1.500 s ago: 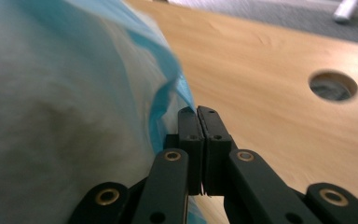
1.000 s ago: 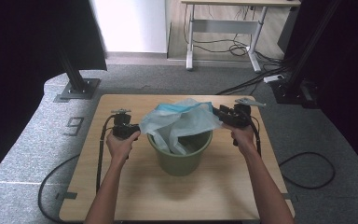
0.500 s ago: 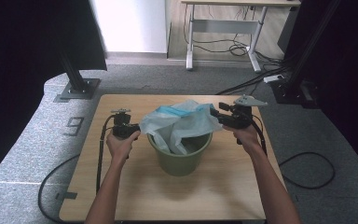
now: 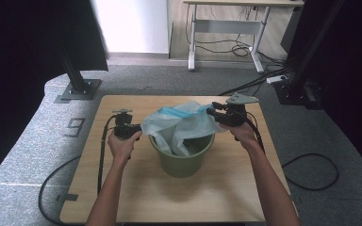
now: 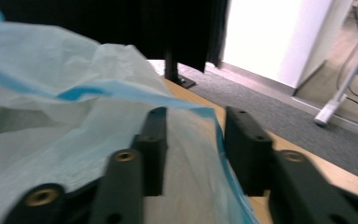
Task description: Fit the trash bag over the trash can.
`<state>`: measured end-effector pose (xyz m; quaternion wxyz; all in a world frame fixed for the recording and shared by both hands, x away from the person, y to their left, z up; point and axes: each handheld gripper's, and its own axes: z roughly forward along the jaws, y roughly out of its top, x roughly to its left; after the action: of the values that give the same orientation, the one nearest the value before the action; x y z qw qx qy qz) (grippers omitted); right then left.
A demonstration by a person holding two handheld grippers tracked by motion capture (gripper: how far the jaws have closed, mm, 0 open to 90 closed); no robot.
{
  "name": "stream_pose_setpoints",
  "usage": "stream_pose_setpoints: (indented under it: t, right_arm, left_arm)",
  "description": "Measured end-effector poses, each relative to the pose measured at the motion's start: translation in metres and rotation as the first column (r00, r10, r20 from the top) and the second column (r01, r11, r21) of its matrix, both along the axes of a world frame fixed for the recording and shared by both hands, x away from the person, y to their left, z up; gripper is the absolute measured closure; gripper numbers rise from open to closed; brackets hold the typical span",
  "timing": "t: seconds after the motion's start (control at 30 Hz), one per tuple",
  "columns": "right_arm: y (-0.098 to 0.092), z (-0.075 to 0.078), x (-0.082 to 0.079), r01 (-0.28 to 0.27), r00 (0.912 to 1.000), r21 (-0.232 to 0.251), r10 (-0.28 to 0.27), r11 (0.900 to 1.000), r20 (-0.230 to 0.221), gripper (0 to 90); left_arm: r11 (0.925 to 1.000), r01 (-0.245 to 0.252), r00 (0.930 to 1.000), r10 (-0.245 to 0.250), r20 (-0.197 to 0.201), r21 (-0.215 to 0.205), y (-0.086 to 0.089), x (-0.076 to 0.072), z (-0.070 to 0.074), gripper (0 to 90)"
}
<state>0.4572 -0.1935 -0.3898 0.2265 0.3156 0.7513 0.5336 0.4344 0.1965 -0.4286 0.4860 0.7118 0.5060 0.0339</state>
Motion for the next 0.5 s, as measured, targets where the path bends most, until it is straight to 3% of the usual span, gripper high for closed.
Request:
stream_pose_setpoints:
  t: [0.13, 0.33, 0.5]
  right_arm:
    - [0.001, 0.003, -0.008, -0.041, 0.9989, -0.001, 0.041, 0.999, 0.023, 88.7]
    - [-0.010, 0.010, -0.037, -0.104, 0.9939, 0.043, 0.102, 0.994, 0.041, 88.9]
    - [-0.018, 0.012, -0.070, -0.176, 0.9837, 0.078, 0.173, 0.981, 0.050, 88.9]
  left_arm:
    - [1.0000, 0.001, 1.0000, -0.001, 0.003, 0.006, 0.001, -0.001, 0.001, 89.4]
    - [1.0000, -0.006, 1.0000, 0.006, 0.007, 0.000, 0.008, -0.004, 0.002, 89.4]
    - [0.9999, -0.010, 0.9999, 0.010, 0.009, -0.006, 0.011, -0.006, 0.004, 89.4]
